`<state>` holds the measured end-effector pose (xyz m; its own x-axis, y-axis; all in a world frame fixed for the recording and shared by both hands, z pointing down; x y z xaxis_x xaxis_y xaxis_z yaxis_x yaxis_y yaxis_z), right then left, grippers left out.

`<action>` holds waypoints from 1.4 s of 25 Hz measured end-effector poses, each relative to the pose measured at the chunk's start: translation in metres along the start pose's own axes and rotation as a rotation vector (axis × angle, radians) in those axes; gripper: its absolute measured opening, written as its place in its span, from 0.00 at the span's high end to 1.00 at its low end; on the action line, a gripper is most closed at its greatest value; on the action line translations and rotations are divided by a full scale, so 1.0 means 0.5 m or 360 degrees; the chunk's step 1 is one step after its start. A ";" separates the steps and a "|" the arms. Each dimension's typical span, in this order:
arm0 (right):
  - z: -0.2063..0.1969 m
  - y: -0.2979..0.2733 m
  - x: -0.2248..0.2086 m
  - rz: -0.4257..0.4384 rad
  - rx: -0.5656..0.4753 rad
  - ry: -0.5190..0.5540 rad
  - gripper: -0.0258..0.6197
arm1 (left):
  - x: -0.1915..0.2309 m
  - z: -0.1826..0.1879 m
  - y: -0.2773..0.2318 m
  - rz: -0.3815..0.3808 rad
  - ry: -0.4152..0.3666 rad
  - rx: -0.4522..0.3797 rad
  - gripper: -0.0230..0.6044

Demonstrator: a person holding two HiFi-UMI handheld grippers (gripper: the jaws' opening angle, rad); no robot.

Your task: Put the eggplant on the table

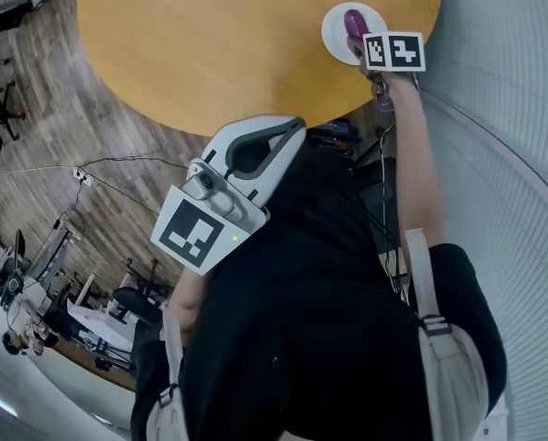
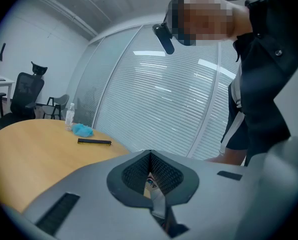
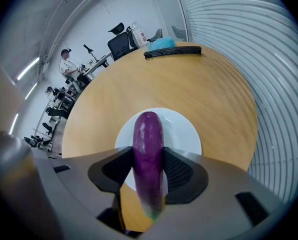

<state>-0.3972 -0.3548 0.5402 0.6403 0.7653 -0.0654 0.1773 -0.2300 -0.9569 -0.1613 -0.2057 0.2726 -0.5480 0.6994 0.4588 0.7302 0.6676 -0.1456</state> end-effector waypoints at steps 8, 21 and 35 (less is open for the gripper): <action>-0.009 -0.022 0.009 0.0018 0.0012 -0.0010 0.65 | -0.001 -0.018 0.003 0.0004 0.0005 0.0016 0.94; -0.015 0.001 0.012 -0.0022 -0.0061 -0.0054 0.61 | -0.017 -0.002 0.019 0.0056 -0.0014 -0.0011 0.94; -0.016 0.037 0.006 -0.0007 -0.0222 -0.0073 0.58 | -0.019 -0.017 0.022 0.0056 -0.0049 -0.0020 0.94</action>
<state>-0.3859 -0.3616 0.5245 0.6053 0.7922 -0.0773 0.2842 -0.3059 -0.9087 -0.1446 -0.2073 0.2742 -0.5340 0.7302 0.4262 0.7544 0.6391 -0.1498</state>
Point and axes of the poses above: the fingertips, and each gripper's own axes: y backward along the fingers, x to its left, z out of its top, the point moved 9 cm from there along y, backward along the fingers, and after that the axes turned 15 degrees about -z, right-handed, at the moved point
